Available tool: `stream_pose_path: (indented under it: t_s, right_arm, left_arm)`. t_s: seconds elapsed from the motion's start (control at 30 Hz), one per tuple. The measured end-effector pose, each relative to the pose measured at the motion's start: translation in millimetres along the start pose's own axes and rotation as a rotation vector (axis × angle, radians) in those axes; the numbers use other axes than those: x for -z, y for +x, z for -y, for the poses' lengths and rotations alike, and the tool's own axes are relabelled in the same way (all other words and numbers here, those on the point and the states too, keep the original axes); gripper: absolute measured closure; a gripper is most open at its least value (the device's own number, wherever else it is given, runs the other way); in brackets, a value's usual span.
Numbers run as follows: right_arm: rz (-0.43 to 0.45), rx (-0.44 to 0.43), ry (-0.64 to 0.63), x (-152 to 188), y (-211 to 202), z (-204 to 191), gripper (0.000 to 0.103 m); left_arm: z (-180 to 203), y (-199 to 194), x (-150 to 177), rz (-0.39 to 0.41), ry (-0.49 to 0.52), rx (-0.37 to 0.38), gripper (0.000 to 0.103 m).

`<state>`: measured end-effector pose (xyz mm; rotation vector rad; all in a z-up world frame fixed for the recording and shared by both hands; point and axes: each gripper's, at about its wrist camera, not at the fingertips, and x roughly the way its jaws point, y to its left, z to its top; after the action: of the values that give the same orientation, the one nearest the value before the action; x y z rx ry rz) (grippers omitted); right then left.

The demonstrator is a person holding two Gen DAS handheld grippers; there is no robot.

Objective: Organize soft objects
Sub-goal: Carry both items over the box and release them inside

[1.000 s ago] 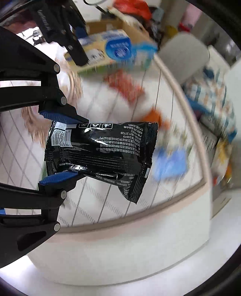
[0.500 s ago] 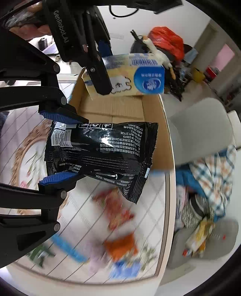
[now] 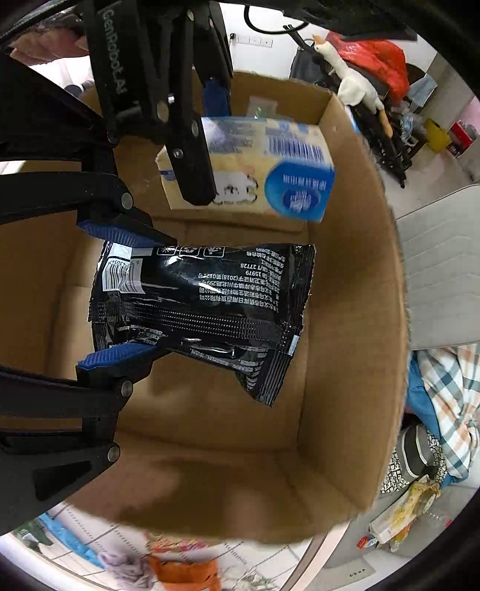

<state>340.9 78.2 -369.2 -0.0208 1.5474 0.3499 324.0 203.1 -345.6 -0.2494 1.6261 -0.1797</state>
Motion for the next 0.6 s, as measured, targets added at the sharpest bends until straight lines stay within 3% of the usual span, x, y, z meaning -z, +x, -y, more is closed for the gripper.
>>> stream_pose_path:
  t_s: [0.17,0.27,0.33,0.4,0.47,0.6]
  right_arm:
    - [-0.003,0.040,-0.026,-16,16,-5,0.050]
    - [-0.017,0.031,-0.016,-21,23,-5,0.038]
    - [-0.019,0.031,0.002,-22,22,-2,0.025]
    - [-0.023,0.030,0.020,-18,19,-1,0.024]
    - [-0.034,0.024,0.038,-14,12,3,0.023]
    - [-0.034,0.056,0.079,0,-3,6,0.007]
  left_arm:
    - [-1,8,-2,-0.018,0.002,0.023,0.042]
    - [-6,10,0,-0.056,-0.037,0.049,0.041]
    - [-10,9,3,-0.066,-0.063,0.057,0.041]
    - [-13,2,5,-0.050,-0.076,0.038,0.039]
    - [-12,-9,10,-0.014,-0.076,-0.016,0.021]
    - [-4,-39,30,0.079,-0.043,-0.111,0.003]
